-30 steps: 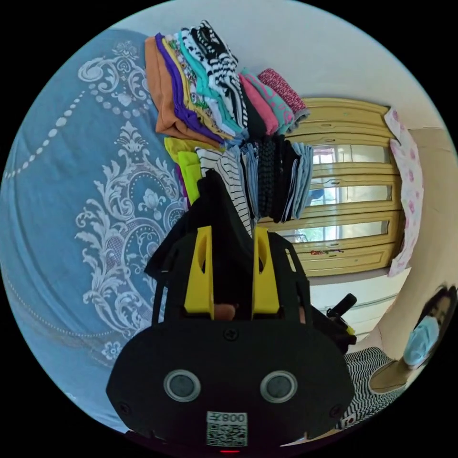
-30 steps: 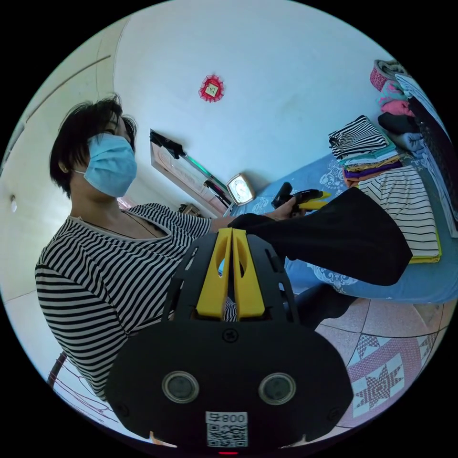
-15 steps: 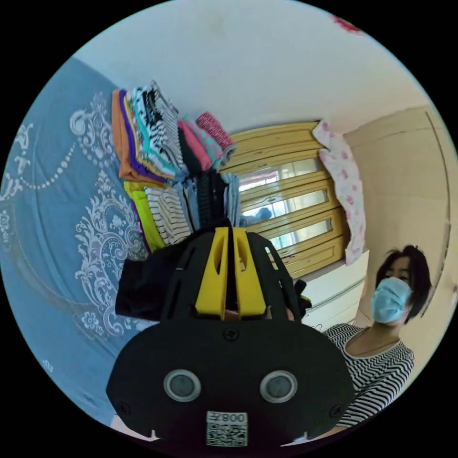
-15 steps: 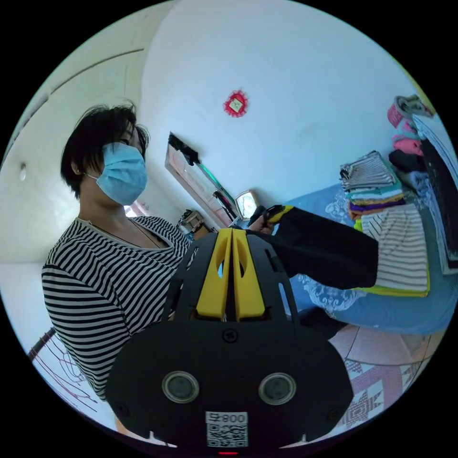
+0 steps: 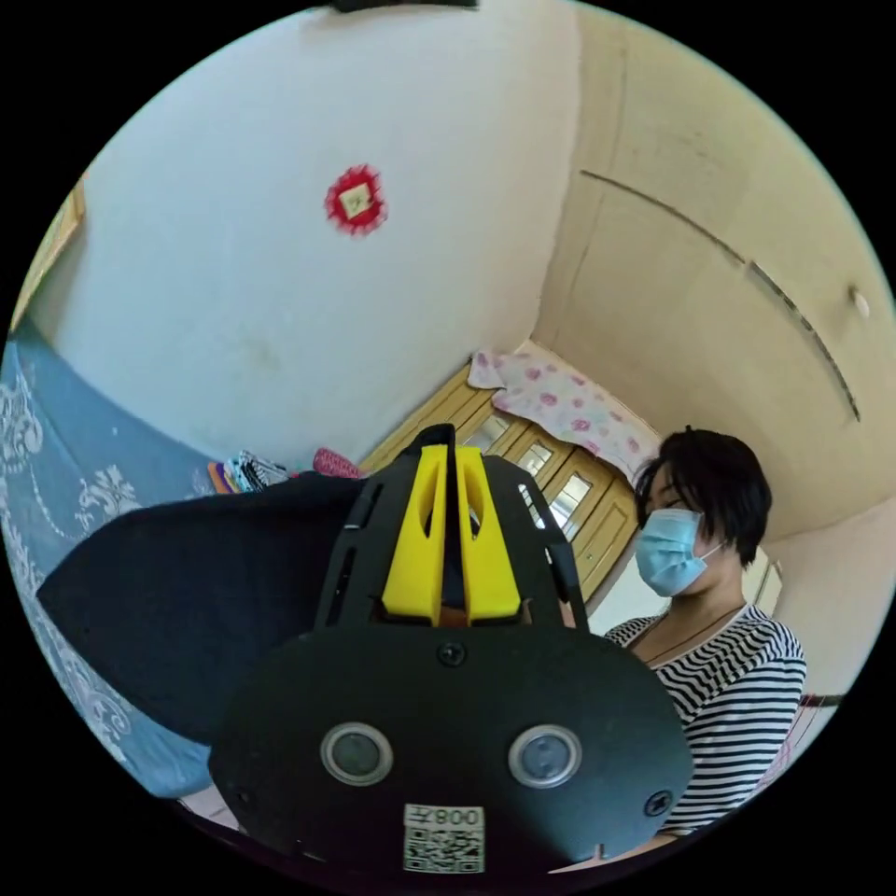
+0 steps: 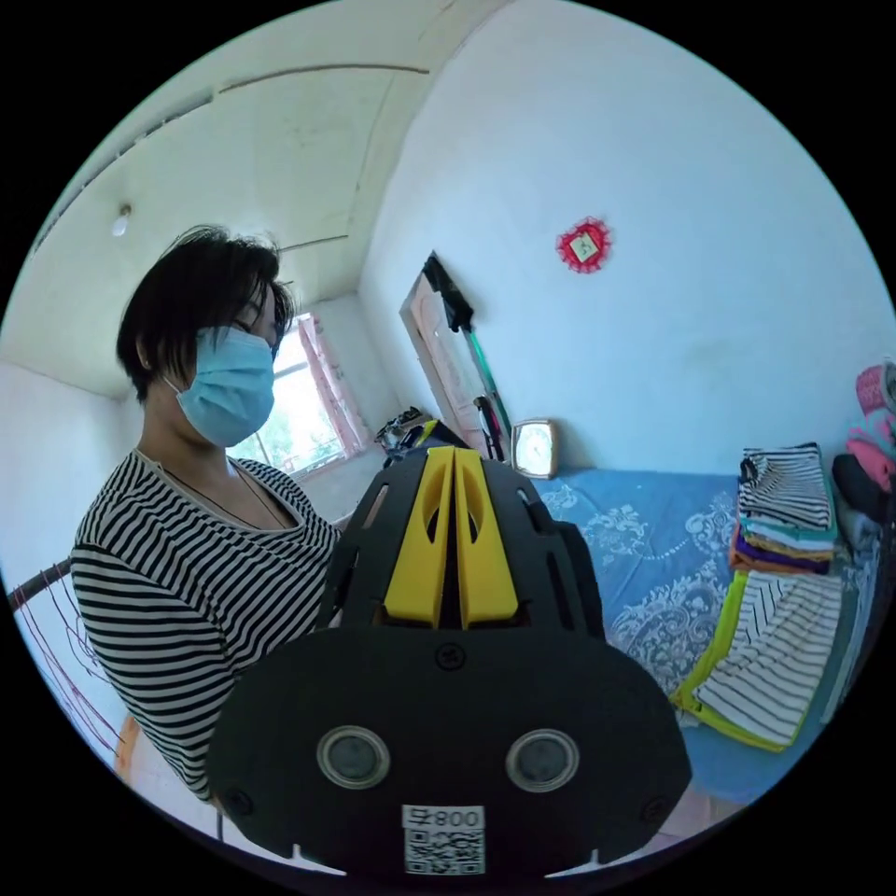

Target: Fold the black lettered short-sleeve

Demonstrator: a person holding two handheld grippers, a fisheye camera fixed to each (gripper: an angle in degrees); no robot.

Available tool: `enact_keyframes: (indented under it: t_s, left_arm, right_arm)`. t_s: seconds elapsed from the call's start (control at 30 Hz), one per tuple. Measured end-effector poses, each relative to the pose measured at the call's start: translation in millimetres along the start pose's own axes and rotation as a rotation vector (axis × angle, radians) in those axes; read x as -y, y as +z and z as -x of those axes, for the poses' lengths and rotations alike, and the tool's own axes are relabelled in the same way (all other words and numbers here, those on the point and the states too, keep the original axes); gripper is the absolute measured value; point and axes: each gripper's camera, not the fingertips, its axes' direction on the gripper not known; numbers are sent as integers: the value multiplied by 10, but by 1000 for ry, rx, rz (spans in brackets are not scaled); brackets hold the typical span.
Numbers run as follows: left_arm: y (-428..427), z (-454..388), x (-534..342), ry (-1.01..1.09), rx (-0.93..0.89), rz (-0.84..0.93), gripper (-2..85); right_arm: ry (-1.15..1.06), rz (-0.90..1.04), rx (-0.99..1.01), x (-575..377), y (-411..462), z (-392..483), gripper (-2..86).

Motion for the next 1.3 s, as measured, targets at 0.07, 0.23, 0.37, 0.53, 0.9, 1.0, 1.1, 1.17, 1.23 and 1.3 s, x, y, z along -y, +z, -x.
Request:
enact_keyframes:
  t_s: [0.07, 0.23, 0.37, 0.53, 0.9, 1.0, 1.1, 1.17, 1.23, 1.3]
  left_arm:
    - [-398, -359, -37, 75, 9, -24, 14]
    - [-1323, -1327, -219, 304, 64, -68, 13]
    - [-1747, -1754, -378, 417, 144, -94, 13]
    - [-2096, -1955, -604, 496, 261, -88, 14]
    - [-2044, -887, -790, 441, 452, -24, 18]
    - [-1821, -139, -815, 374, 561, 26, 20]
    - [-1517, 890, -883, 250, 680, 115, 27]
    - [-1326, 1603, -995, 179, 751, 183, 33]
    - [-1182, 2650, -1253, -9, 821, 263, 50]
    - [-1180, 3317, -1548, -147, 867, 319, 65]
  right_arm:
    - [-44, -9, 23, 164, 115, 87, -2]
    - [-154, -18, 35, 582, 408, 299, -2]
    - [-202, -12, 47, 886, 735, 310, -2]
    - [-216, -12, 47, 1179, 1158, 132, -2]
    - [-98, 124, -86, 1901, 2830, -1380, -1]
    - [-10, 216, -148, 2031, 3525, -2185, 0]
    - [110, 337, -235, 2063, 4307, -3160, 0]
    - [199, 401, -349, 1993, 4748, -3779, 0]
    - [320, 463, -384, 1848, 5135, -4419, 1]
    - [479, 489, -382, 1538, 5511, -5096, 2]
